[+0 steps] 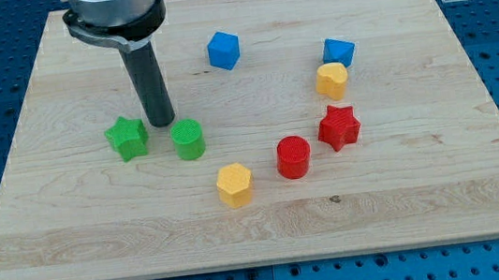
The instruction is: Place the green circle diagonally bottom right to green star
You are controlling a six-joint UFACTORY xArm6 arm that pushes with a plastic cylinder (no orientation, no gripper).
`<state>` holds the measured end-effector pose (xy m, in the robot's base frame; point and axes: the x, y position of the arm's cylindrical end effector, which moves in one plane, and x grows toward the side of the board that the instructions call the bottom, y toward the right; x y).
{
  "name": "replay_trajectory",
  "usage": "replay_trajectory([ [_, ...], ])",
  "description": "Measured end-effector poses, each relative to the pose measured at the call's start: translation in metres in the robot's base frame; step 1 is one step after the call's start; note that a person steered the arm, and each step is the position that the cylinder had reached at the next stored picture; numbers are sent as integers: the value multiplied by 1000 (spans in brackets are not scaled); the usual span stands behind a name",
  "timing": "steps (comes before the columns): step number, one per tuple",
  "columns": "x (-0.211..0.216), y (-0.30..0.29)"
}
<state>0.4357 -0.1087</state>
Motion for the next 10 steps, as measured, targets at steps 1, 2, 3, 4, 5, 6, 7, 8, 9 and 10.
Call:
replay_trajectory([
  [1, 15, 32],
  [2, 45, 77],
  [3, 46, 114],
  [4, 46, 114],
  [5, 47, 115],
  [6, 48, 110],
  [7, 48, 96],
  [8, 50, 83],
  [9, 52, 70],
  [10, 72, 59],
])
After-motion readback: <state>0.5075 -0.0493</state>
